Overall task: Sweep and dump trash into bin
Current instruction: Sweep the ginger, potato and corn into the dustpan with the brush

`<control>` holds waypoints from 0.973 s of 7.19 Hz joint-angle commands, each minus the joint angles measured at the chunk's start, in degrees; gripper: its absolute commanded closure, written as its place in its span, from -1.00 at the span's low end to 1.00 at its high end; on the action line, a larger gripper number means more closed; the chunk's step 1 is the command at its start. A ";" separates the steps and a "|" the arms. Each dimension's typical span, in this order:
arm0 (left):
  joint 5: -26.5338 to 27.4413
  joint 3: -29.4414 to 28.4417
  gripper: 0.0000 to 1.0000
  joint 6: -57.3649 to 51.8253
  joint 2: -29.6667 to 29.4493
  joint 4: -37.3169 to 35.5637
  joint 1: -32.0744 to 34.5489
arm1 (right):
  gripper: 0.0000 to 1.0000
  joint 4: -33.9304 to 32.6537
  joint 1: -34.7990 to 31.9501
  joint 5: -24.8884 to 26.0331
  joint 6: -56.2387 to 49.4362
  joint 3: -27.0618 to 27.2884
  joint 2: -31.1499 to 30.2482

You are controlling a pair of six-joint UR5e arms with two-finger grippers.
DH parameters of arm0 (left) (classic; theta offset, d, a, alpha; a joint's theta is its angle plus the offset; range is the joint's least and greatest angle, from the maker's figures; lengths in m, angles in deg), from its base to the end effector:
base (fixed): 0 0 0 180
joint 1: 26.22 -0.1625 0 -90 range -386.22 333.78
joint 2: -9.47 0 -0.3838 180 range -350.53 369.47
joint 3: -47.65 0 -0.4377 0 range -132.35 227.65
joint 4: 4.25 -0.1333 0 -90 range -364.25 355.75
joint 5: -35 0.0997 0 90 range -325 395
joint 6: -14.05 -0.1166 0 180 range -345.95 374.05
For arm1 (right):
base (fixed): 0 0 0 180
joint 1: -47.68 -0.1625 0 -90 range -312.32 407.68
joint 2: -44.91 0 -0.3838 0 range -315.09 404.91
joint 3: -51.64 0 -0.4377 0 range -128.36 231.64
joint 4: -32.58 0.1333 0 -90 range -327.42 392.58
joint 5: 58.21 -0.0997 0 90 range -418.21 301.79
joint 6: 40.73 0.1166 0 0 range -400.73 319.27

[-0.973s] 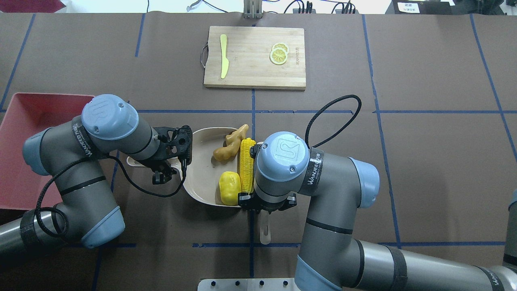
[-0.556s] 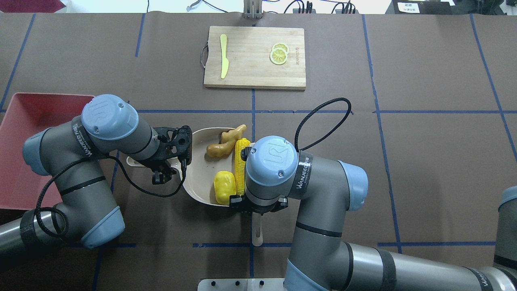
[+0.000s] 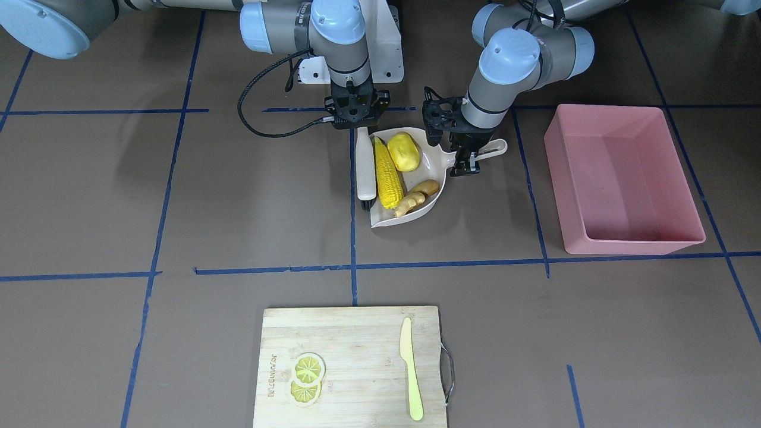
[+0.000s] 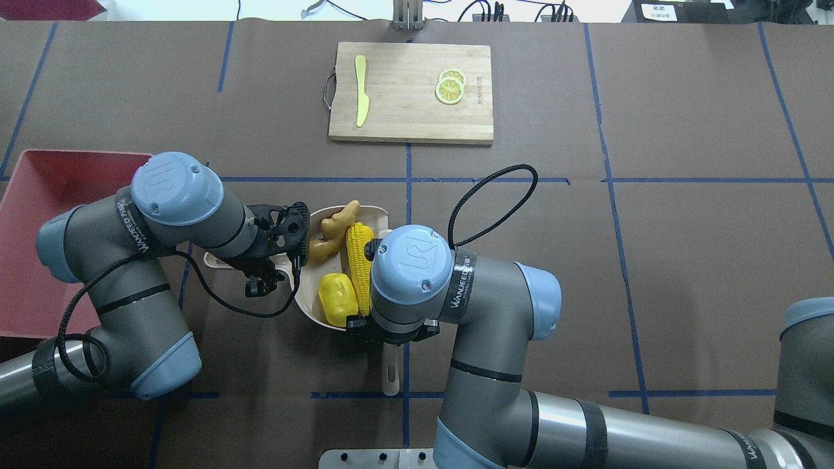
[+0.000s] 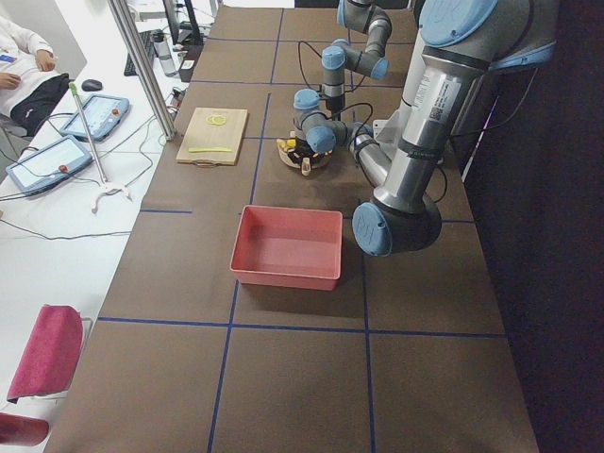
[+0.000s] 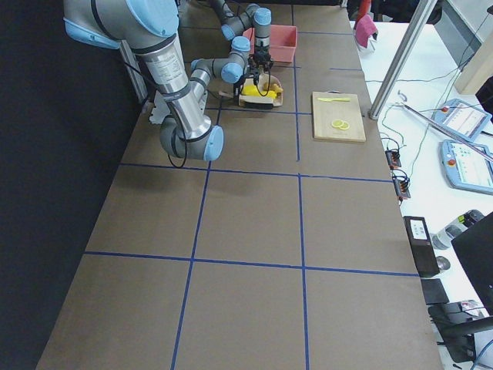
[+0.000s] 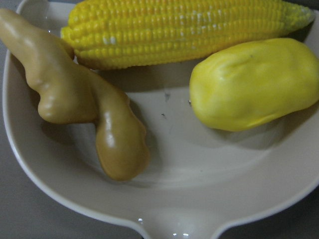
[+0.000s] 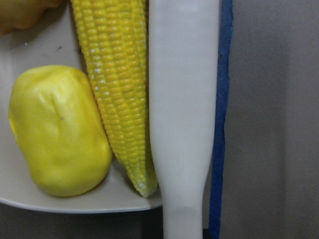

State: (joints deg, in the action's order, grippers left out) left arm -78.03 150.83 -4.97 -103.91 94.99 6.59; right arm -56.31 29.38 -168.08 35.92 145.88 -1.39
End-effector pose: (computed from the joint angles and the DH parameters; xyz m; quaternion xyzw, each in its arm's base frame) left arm 0.4991 -0.4261 0.2574 0.3002 0.2985 0.6181 0.6623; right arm -0.6414 -0.3108 0.1116 -0.0395 -0.4362 -0.0329 0.8984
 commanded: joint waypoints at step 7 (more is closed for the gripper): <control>-0.17 0.00 0.93 0.03 0.00 0.08 -0.02 | 1.00 4.42 0.63 1.49 1.39 -0.02 1.39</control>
State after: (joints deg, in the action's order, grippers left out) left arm -78.12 150.76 -4.96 -103.98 95.07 6.57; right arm -53.32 30.08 -167.29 37.18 145.72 0.14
